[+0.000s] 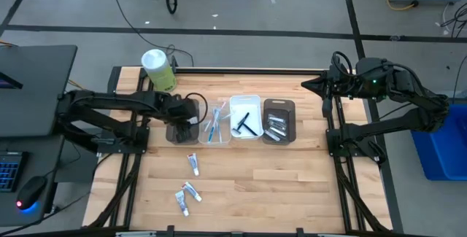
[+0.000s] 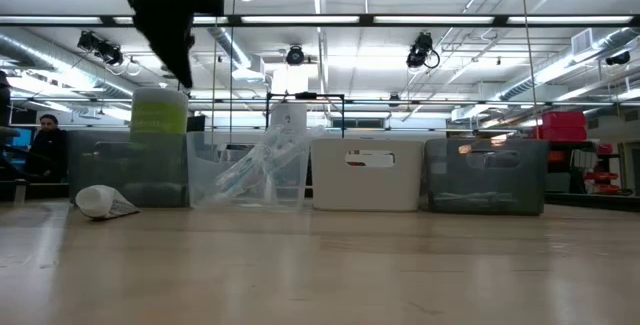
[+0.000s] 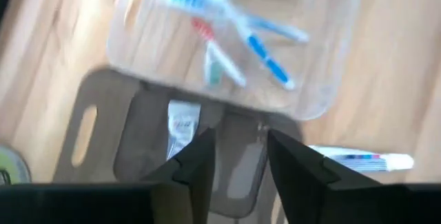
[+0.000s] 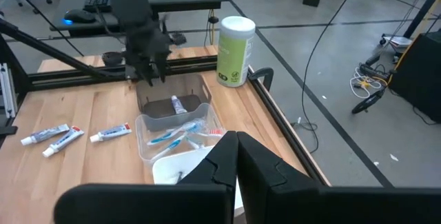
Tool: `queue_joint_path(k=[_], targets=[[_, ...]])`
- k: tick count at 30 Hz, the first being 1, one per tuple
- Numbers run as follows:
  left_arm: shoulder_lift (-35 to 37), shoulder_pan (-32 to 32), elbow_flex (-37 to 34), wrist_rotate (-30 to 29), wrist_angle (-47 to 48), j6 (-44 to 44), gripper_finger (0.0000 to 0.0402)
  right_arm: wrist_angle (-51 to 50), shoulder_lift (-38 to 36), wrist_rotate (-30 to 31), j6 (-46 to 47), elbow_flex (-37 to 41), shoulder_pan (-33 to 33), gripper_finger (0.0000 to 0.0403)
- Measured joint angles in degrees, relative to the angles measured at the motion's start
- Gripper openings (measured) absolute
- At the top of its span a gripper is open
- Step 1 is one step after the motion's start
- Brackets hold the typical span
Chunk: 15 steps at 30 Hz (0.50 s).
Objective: Pick & Place Travel size toiletries
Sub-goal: Put the white toothpaste into the left black bin
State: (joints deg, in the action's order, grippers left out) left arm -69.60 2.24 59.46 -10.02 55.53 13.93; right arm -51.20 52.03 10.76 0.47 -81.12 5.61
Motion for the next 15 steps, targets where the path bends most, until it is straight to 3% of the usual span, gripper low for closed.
queue_joint_path(k=[7, 15], targets=[[0.2, -3.1, 4.7, -0.5, -0.1, -3.8, 0.0094, 0.0, 0.0, -0.3, 0.0, 0.0, 0.0, 0.0014], [0.2, -9.1, 4.9, 1.8, -3.3, -5.4, 0.0047, 0.0, 0.0, -0.5, 0.1, 0.0, 0.0, 0.0014]])
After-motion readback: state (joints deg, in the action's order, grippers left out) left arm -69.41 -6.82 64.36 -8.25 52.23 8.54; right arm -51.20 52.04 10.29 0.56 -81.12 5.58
